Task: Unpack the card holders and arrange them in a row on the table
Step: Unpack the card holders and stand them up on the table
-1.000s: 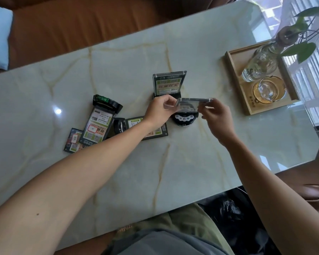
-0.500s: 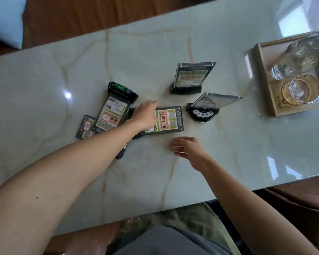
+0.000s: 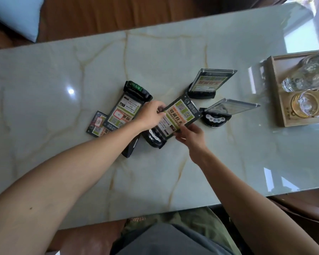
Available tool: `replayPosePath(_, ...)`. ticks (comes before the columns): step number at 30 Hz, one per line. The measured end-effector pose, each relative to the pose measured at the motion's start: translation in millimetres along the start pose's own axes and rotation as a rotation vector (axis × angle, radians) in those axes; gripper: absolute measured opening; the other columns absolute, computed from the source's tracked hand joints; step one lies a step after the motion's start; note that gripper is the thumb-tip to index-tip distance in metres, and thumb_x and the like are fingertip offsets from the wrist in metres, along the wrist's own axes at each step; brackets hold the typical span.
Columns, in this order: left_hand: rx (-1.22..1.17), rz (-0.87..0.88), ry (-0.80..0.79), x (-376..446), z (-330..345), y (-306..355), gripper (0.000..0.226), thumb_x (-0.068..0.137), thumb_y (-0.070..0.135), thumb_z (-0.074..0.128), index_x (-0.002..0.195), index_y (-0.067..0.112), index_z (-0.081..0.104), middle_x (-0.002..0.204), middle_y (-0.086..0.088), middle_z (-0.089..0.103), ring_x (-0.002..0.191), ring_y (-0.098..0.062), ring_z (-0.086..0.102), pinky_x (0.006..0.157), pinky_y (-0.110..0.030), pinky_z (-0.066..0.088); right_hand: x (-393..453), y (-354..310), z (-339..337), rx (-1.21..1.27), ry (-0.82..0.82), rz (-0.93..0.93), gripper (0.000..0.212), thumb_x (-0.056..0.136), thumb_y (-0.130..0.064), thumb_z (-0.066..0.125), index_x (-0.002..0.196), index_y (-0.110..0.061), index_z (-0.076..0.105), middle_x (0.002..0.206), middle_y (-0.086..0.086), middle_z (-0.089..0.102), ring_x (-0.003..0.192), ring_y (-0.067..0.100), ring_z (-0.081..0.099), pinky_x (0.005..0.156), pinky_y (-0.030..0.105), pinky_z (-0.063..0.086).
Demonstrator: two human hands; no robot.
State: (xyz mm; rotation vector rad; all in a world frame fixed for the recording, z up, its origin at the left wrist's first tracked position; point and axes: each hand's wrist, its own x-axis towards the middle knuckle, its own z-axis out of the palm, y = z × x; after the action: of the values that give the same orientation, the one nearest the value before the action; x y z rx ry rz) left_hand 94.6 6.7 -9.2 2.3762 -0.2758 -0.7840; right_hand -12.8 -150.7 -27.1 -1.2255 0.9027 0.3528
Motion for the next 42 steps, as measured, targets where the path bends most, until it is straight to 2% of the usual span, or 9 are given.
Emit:
replayPosePath(8,-0.203,0.098,0.161,-6,-14,10,0.011,0.089,0.015,0.071,0.099,0.011,0.068,0.096,0.004,0.071,0.08,0.001,0.063,0.066,-0.01,0.048,0,-52,-9,-0.5,0.15,-0.445,0.011,0.093,-0.025,0.062,0.099,-0.018,0.069,0.092,-0.002,0.076,0.08,0.015,0.072,0.076,0.042,0.06)
replayPosePath(12,-0.256,0.106,0.221,-11,-8,17,0.009,0.088,0.01,0.073,0.095,0.007,0.068,0.096,-0.001,0.075,0.083,-0.01,0.069,0.073,-0.019,0.056,-1,-57,-16,-0.591,0.231,-0.532,0.013,0.09,-0.025,0.064,0.078,-0.026,0.06,0.079,-0.002,0.071,0.071,0.014,0.067,0.064,0.032,0.05)
replayPosePath(16,-0.297,0.073,0.246,-18,3,17,0.013,0.087,0.015,0.075,0.094,0.006,0.07,0.095,-0.002,0.076,0.082,-0.008,0.069,0.071,-0.016,0.053,-5,-51,-22,-0.704,0.268,-0.549,0.011,0.091,-0.027,0.063,0.089,-0.017,0.066,0.083,-0.004,0.071,0.079,0.015,0.067,0.067,0.032,0.05)
replayPosePath(19,-0.364,0.071,0.244,-24,6,12,0.013,0.087,0.016,0.075,0.095,0.006,0.072,0.096,-0.002,0.076,0.078,0.0,0.065,0.071,-0.008,0.049,-7,-48,-21,-0.665,0.278,-0.505,0.015,0.092,-0.031,0.062,0.089,-0.017,0.064,0.085,-0.001,0.072,0.082,0.02,0.069,0.075,0.04,0.055)
replayPosePath(23,-0.375,0.036,0.226,-31,-6,-1,0.015,0.092,0.019,0.068,0.102,0.009,0.073,0.1,-0.001,0.076,0.09,-0.013,0.07,0.084,-0.031,0.057,-9,-46,-13,-0.624,0.275,-0.435,0.018,0.091,-0.032,0.061,0.097,-0.015,0.061,0.092,0.001,0.073,0.086,0.026,0.069,0.079,0.048,0.056)
replayPosePath(27,-0.389,-0.028,0.307,-42,-33,-29,0.015,0.09,0.02,0.068,0.102,0.012,0.074,0.099,0.001,0.075,0.091,-0.012,0.068,0.086,-0.032,0.056,-13,-30,2,-0.564,0.327,-0.261,0.029,0.085,-0.03,0.061,0.1,-0.006,0.06,0.09,0.015,0.071,0.085,0.036,0.068,0.077,0.052,0.057)
replayPosePath(31,-0.378,-0.159,0.442,-46,-61,-71,0.018,0.09,0.021,0.067,0.106,0.014,0.072,0.102,-0.001,0.074,0.09,-0.012,0.067,0.086,-0.031,0.057,-22,-8,40,-0.649,0.161,-0.249,0.018,0.082,-0.025,0.058,0.065,-0.017,0.056,0.065,0.008,0.065,0.058,0.026,0.064,0.056,0.039,0.047)
replayPosePath(36,-0.318,-0.384,0.417,-43,-72,-120,0.044,0.092,0.027,0.067,0.132,0.011,0.06,0.135,-0.008,0.063,0.12,-0.022,0.06,0.1,-0.03,0.047,-6,-5,107,-0.681,-0.087,-0.195,0.014,0.091,-0.024,0.062,0.089,-0.013,0.071,0.079,0.002,0.072,0.053,0.008,0.068,0.051,0.028,0.047)
replayPosePath(42,-0.278,-0.434,0.247,-45,-60,-147,0.051,0.09,0.033,0.069,0.136,0.013,0.057,0.137,-0.007,0.062,0.124,-0.025,0.06,0.105,-0.041,0.048,26,-5,150,-0.498,-0.063,0.092,0.017,0.095,-0.012,0.061,0.106,-0.001,0.067,0.089,0.01,0.07,0.051,0.016,0.06,0.042,0.024,0.043)
